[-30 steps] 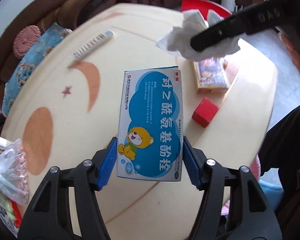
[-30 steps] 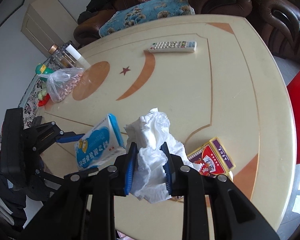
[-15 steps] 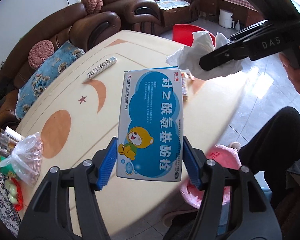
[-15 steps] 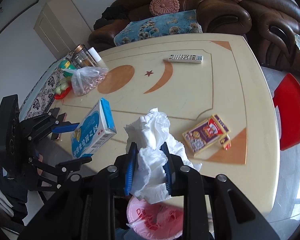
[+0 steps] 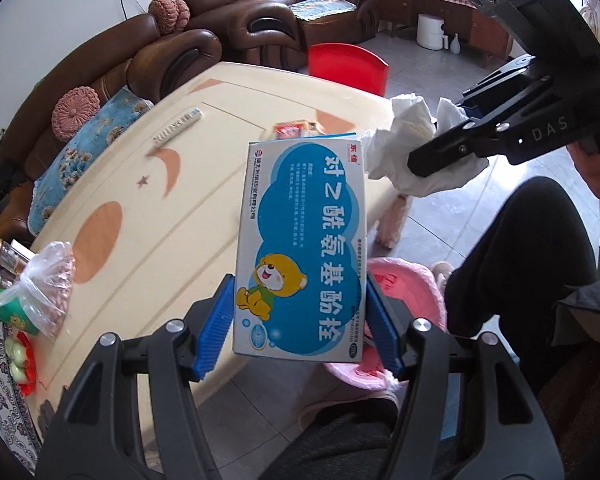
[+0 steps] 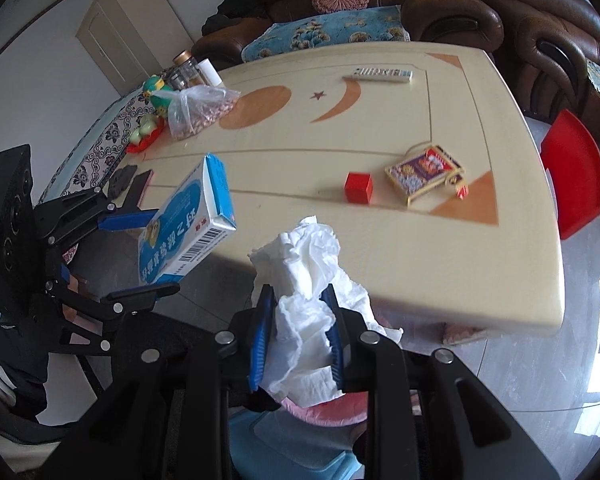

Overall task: Collect trash
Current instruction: 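Lift the medicine box and tissue and carry both over the pink bin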

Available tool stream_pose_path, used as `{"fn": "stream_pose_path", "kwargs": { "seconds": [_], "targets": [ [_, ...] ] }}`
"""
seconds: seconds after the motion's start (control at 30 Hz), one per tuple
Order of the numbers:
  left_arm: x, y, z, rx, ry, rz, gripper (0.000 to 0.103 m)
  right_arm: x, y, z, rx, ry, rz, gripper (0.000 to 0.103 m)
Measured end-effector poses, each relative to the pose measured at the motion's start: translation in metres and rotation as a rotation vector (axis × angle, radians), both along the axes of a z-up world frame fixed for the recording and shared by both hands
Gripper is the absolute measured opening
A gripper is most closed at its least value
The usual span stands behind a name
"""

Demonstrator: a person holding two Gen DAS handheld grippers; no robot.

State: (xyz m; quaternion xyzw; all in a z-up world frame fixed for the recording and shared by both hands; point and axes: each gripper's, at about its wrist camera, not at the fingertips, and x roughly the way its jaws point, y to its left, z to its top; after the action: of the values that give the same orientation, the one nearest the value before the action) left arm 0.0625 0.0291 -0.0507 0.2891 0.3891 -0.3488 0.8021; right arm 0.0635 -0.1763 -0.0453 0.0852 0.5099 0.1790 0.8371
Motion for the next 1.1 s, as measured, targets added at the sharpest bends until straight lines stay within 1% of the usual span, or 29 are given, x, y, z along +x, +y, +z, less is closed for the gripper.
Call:
{"fn": "stream_pose_path", "kwargs": {
  "seconds": [0.17,0.37,0.53,0.77,0.9,1.1],
  "targets": [
    [-0.017,-0.003,-0.018,0.007,0.026,-0.013,0.062,-0.024,0.002,-0.012,-0.002,0.015,0.003,0.025],
    [-0.035,-0.009,-0.046,0.033,0.066,-0.043,0.062,-0.040,0.004,-0.030,-0.004,0.043,0.005,0.025],
    [-0.042,-0.012,-0.072,0.049,0.109,-0.052,0.062,-0.047,0.002,-0.050,0.005,0.079,-0.003,0.025],
    [-0.046,-0.014,-0.103,0.050,0.188,-0.062,0.062,-0.052,0.002,-0.082,-0.002,0.119,-0.019,0.025],
    [-0.046,-0.016,-0.124,0.059,0.237,-0.064,0.062,-0.054,0.002,-0.106,-0.008,0.153,-0.025,0.025],
    [-0.041,-0.019,-0.153,0.066,0.313,-0.057,0.062,-0.049,-0.003,-0.141,0.012,0.212,-0.047,0.025]
  ]
}}
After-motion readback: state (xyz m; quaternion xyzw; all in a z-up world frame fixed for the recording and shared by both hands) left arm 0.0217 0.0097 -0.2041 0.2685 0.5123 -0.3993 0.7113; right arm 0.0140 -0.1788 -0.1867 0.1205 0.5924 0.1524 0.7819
